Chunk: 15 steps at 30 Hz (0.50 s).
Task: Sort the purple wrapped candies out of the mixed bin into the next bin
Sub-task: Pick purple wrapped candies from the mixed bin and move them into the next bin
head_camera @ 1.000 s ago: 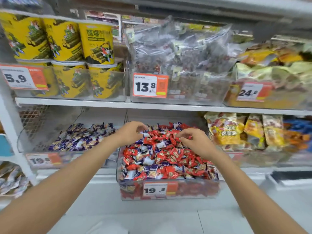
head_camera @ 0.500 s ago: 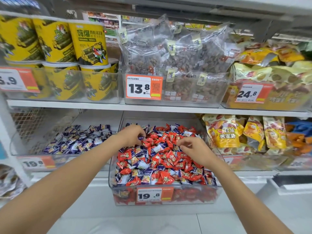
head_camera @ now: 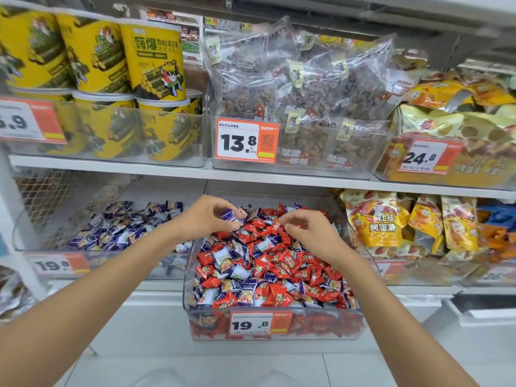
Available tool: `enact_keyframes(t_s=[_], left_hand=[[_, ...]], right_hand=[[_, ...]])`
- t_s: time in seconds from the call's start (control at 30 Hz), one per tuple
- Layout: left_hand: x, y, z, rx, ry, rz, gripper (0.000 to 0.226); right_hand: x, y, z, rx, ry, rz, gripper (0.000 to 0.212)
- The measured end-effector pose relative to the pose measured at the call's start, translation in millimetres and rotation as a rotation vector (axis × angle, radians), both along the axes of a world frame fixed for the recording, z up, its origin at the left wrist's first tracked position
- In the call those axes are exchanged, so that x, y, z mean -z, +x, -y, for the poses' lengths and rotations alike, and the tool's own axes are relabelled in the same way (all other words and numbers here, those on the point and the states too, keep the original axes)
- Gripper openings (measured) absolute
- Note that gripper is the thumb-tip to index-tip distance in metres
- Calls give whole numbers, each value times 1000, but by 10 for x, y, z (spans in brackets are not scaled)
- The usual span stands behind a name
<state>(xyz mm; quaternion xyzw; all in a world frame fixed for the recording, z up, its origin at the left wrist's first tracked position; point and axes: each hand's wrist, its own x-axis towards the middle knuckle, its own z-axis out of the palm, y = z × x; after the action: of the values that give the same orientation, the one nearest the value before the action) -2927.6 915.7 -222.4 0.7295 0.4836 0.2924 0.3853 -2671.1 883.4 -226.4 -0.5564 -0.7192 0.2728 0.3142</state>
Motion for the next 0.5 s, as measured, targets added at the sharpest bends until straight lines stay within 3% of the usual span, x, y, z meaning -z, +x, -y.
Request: enact_keyframes(t_s=[0.13, 0.23, 0.33, 0.4, 0.5], left_hand=[[-21, -48, 106, 40, -92, 78, 15], [-28, -55, 140, 54, -103, 58, 13], [-56, -46, 157, 103, -224, 148, 41], [-66, -41, 160, 133, -236, 102, 58], [-67, -161, 98, -3, -65, 58, 31]], right_hand=[[7, -316, -35, -154, -169, -176, 35], [58, -557, -44, -132, -185, -265, 38], [54, -656, -40, -82, -135, -353, 29], [43, -660, -33, -142, -183, -351, 30], [39, -563, -100, -98, -106, -246, 33]])
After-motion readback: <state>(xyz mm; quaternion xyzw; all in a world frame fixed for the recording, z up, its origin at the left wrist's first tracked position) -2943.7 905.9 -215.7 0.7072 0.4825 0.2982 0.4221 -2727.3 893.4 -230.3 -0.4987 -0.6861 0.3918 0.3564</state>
